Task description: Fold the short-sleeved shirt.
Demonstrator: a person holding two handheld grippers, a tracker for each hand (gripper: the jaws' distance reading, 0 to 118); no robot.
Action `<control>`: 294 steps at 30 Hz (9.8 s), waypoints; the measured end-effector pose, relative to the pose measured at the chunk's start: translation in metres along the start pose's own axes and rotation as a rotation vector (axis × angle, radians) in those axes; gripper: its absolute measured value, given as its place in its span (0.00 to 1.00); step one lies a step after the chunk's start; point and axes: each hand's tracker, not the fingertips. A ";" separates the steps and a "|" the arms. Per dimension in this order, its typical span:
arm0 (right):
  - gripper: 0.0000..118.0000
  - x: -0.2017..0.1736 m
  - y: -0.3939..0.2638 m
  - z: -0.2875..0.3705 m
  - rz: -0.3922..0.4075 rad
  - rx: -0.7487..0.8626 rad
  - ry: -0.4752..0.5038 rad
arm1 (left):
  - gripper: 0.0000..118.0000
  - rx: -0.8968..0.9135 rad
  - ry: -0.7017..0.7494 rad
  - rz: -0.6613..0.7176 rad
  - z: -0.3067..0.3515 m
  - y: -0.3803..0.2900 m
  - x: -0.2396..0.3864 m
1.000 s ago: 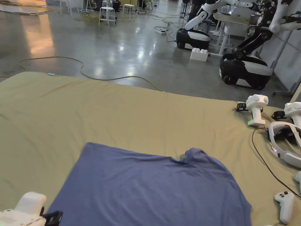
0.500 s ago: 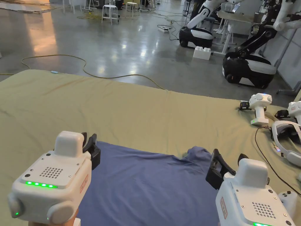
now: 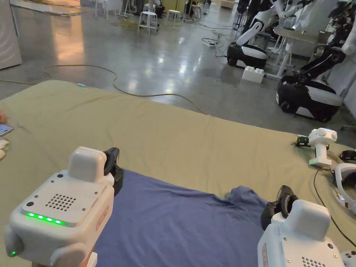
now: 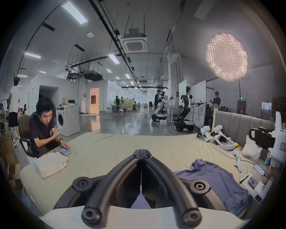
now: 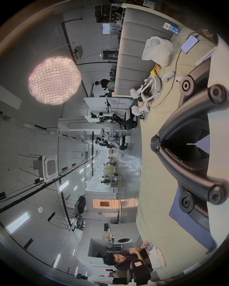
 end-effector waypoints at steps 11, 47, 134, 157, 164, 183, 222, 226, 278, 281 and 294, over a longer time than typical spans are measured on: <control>0.00 -0.009 -0.019 -0.019 0.040 -0.105 0.057 | 0.01 -0.573 0.001 0.041 0.014 -0.058 -0.100; 0.45 0.096 -0.075 0.014 0.121 -0.531 0.008 | 0.05 -1.039 0.031 -0.026 0.015 -0.155 -0.077; 0.00 0.008 0.008 -0.018 0.070 0.047 0.004 | 0.00 0.008 -0.017 -0.050 -0.030 0.000 0.038; 0.00 0.033 -0.050 -0.040 0.084 -0.228 -0.014 | 0.42 -0.895 0.049 0.289 -0.096 -0.132 -0.106; 0.00 0.042 -0.063 -0.039 0.097 -0.283 -0.029 | 0.54 -1.035 0.053 0.188 -0.119 -0.159 -0.093; 0.58 0.154 -0.105 -0.063 0.028 -0.776 -0.045 | 0.06 -0.939 0.014 0.099 -0.085 -0.145 -0.077; 0.03 0.188 -0.088 -0.046 0.142 -0.954 0.084 | 0.06 -0.791 -0.054 0.154 -0.040 -0.080 -0.109; 0.03 0.184 -0.110 -0.016 0.173 -1.014 0.083 | 0.06 -0.874 -0.042 0.124 -0.003 -0.108 -0.103; 0.00 -0.002 0.012 -0.032 0.049 0.015 0.046 | 0.02 -0.068 0.058 0.051 -0.036 -0.009 0.012; 0.00 0.000 0.005 -0.040 0.055 -0.033 0.055 | 0.02 -0.180 0.058 0.076 -0.057 -0.026 -0.014; 0.00 0.014 -0.039 -0.072 0.094 -0.240 0.047 | 0.40 -0.806 0.008 0.134 -0.215 -0.104 -0.092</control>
